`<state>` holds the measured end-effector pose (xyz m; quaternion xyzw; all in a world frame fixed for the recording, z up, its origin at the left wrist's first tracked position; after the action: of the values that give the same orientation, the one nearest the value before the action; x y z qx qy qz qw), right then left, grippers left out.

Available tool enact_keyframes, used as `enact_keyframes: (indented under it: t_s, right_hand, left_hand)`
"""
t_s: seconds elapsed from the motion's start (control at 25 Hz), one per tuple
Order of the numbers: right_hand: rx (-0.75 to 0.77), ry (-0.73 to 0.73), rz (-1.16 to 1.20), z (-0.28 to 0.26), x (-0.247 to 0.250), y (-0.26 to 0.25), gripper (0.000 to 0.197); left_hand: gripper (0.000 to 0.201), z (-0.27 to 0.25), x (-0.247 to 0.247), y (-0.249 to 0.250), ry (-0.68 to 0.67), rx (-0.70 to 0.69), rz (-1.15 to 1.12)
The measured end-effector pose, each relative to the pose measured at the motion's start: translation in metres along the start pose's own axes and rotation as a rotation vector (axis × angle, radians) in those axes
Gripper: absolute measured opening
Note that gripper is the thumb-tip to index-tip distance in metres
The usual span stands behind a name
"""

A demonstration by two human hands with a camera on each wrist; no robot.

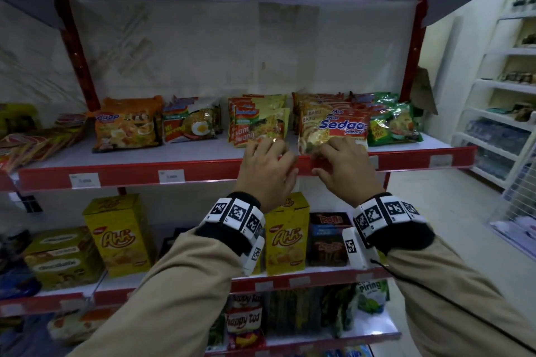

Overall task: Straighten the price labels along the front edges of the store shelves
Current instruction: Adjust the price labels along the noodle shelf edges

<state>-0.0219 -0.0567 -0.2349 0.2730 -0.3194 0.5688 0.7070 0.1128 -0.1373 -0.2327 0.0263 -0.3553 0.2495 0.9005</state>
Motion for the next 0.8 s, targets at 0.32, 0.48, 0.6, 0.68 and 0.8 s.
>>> enact_keyframes:
  t_s: [0.32,0.48,0.6,0.68,0.8]
  right_hand:
    - [-0.084,-0.016,-0.057,-0.03,0.027,0.092,0.035]
    - [-0.034,0.019,0.062,-0.032,0.021,0.098,0.033]
    - [-0.004,0.073,0.131,-0.035,0.021,0.099,0.03]
    - [0.029,0.091,0.147,-0.037,0.021,0.095,0.029]
    - [0.061,0.098,0.149,-0.037,0.021,0.088,0.031]
  left_hand:
    - [0.042,0.033,-0.031,0.081,-0.144,0.036,-0.058]
    - [0.023,0.036,-0.034,0.094,-0.058,0.096,-0.076]
    - [0.025,0.038,-0.035,0.094,-0.052,0.12,-0.082]
    - [0.027,0.037,-0.037,0.095,-0.063,0.126,-0.083]
    - [0.026,0.037,-0.037,0.097,-0.041,0.15,-0.135]
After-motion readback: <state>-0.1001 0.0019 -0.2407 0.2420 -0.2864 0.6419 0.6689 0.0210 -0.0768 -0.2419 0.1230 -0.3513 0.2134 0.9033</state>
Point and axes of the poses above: each hand's wrist, its own z-axis towards the middle knuckle, its own x-axis out of the back of the hand, y = z × x, the point moved 5 cm from there along z, towards the middle knuckle, and after that the axes turned 5 degrees about x, right-handed, at the moved point
